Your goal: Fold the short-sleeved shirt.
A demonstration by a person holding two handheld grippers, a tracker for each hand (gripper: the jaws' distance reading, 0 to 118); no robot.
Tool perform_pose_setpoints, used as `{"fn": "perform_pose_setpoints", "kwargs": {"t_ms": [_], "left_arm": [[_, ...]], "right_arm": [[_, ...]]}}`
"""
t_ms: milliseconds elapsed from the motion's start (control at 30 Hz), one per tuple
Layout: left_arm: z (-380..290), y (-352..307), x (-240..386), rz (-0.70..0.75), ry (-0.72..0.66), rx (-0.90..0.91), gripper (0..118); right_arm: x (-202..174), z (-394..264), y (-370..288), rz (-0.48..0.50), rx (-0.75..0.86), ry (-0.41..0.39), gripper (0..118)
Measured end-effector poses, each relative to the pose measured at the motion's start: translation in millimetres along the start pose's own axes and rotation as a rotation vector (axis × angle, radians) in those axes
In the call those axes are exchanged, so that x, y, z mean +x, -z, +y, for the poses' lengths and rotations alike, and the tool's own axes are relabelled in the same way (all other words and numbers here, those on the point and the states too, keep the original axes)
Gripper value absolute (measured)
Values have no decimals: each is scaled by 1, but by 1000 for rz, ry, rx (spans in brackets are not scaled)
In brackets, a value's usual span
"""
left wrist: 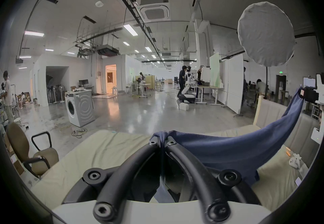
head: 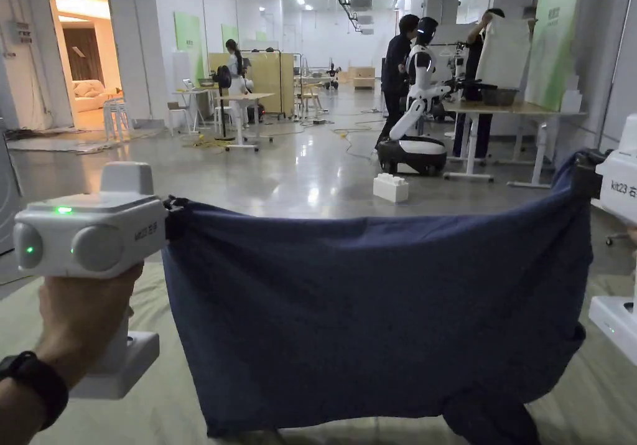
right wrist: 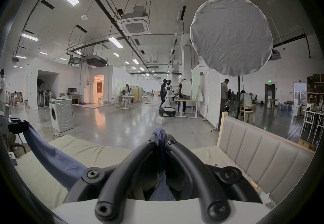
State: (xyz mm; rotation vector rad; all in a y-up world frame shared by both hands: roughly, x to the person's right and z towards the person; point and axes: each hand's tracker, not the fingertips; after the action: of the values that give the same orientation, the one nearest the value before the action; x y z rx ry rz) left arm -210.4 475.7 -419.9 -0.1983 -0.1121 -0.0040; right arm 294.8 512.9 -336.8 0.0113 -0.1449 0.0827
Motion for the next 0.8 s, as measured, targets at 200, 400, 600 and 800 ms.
{"fn": "perform_pose_setpoints", "kwargs": {"t_ms": [200,400,600,800], "left_arm": [[-100,-39,-10,-70,-3,-94,3],[-199,-91,-21,-144,-59,-183,3],[-269,-154,-25,-188,-79,-267,3],[-318,-208,-40,-260,9,-334,3]], "right_arm": [[-4,-90,-61,82,-132,8,5],[-3,-173,-136,101,-267,169,5],[4,-238,-209,60,-350,203,5],[8,-283,-277,47,-474,206,5]]}}
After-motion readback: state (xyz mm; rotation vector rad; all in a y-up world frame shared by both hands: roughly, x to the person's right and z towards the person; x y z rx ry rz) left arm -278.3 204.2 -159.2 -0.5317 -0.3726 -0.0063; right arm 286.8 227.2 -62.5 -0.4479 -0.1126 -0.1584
